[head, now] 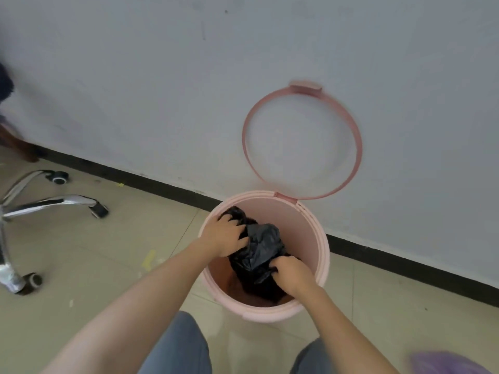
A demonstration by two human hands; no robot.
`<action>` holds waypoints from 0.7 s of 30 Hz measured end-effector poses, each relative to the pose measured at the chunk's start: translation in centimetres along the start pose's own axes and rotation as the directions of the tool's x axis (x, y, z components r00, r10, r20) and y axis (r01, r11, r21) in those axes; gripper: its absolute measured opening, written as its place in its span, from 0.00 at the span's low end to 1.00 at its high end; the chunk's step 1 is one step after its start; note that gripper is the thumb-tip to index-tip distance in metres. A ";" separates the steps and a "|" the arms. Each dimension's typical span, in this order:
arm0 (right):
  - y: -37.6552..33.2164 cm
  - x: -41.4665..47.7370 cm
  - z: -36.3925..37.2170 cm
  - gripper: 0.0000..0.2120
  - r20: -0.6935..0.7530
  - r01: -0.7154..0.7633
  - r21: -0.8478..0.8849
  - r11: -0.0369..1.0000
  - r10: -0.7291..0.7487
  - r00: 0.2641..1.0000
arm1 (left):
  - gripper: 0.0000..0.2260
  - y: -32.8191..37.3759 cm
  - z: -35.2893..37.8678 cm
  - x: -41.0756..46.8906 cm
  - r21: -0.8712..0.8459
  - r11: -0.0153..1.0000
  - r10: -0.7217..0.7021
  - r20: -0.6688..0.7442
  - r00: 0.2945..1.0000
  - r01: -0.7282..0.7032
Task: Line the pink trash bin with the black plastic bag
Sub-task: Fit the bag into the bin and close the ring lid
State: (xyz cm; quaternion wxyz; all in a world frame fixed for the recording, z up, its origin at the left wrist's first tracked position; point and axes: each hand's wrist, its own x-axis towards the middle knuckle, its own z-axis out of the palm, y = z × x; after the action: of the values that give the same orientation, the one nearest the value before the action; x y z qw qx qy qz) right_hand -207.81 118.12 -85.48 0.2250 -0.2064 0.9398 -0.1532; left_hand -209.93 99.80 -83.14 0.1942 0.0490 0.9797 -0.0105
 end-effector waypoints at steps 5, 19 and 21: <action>0.4 -1.4 -1.8 0.11 -0.371 0.053 0.209 0.976 0.029 0.928 | 0.21 1.4 0.8 1.9 -0.266 0.961 -0.035 0.158 0.987 0.076; -2.4 -4.9 -0.3 0.05 -0.556 0.217 0.478 0.851 0.102 0.825 | 0.17 5.1 0.4 -9.1 -0.987 -0.027 -0.600 -0.112 0.793 -0.159; -3.8 -5.4 0.1 0.11 -0.572 0.297 0.454 0.840 0.019 0.820 | 0.23 5.5 1.0 -9.7 -0.974 -0.226 -0.510 0.094 0.855 -0.028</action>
State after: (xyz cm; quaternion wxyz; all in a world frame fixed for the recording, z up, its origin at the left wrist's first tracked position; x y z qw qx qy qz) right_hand -202.13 117.26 -82.14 -0.0225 -0.1544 0.8671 -0.4730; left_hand -200.06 104.36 -80.38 -0.0236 -0.3139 0.6363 0.7043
